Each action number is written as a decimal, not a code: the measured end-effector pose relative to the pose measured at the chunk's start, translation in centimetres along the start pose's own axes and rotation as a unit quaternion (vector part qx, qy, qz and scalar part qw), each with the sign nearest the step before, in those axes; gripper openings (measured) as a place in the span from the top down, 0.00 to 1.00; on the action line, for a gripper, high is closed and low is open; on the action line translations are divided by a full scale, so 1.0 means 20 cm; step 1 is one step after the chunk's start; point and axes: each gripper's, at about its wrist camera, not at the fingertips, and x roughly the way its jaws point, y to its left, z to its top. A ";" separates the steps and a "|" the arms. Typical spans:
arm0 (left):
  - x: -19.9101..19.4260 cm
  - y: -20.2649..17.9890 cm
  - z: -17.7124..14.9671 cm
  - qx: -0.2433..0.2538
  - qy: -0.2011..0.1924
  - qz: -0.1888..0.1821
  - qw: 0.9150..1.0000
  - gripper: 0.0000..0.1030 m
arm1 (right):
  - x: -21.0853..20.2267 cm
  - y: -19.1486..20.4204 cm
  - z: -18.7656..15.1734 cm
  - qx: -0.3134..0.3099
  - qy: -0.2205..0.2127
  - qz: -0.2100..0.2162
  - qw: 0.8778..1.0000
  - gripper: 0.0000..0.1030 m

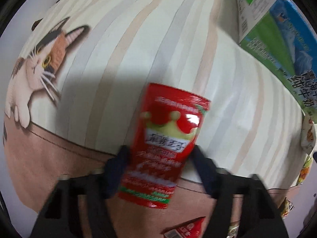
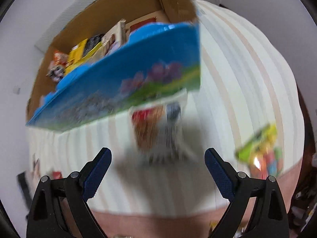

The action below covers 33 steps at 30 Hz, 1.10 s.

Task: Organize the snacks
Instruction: 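Grasp the red spicy strip pack with the left tool while the right tool grasps the oat cookie pack, then carry both packs into the box and open both tools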

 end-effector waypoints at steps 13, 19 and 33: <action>-0.03 -0.07 0.01 0.017 0.025 -0.060 0.998 0.46 | 0.15 0.07 -0.13 -0.068 0.069 -0.008 0.995 0.47; 0.06 -0.17 -0.07 0.086 0.042 -0.027 0.995 0.44 | 0.13 0.09 -0.46 -0.091 0.112 0.007 0.990 0.47; 0.09 -0.33 -0.11 0.138 0.054 -0.002 0.989 0.49 | 0.21 -0.01 -0.55 -0.025 0.123 0.022 0.992 0.34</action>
